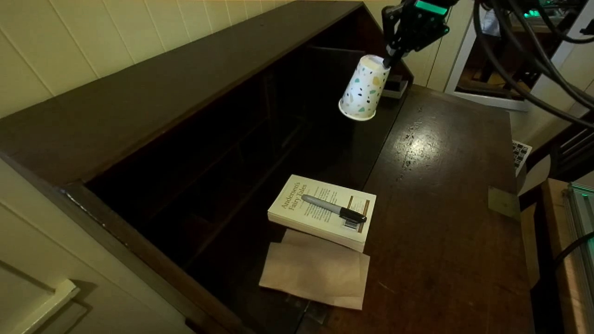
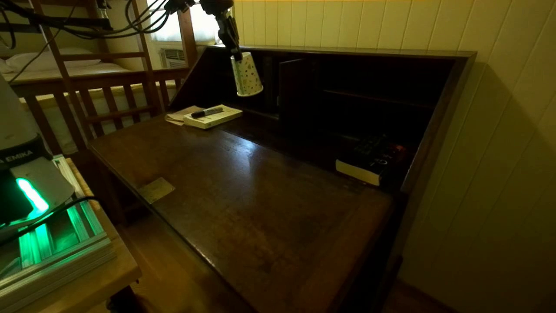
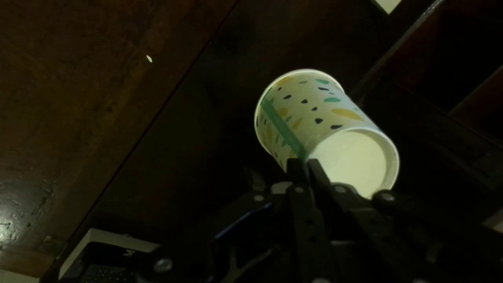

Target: Open the top cabinet door then place the coffee cup on top of the cabinet and close the cabinet door.

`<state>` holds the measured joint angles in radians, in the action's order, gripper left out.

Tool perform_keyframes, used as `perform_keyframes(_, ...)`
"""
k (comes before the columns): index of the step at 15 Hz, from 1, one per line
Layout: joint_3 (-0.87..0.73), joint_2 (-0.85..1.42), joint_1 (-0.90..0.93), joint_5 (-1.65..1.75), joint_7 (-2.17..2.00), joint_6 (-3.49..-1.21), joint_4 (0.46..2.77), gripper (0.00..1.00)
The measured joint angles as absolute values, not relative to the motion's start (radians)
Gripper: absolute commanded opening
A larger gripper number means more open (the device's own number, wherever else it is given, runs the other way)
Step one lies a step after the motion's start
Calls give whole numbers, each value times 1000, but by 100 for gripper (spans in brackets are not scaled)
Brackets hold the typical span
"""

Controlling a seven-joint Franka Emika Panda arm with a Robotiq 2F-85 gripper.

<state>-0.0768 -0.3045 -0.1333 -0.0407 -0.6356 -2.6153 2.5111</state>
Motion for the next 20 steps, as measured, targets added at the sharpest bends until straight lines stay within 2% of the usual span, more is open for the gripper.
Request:
perform_keyframes(9,-80,-285,-145,-78,-618,-2570,2326,2)
perform_keyframes(19,-79,-106,-141,-124,-624,-2561,2081,2)
perform_keyframes(20,-79,-90,-140,-126,-624,-2555,2057,6)
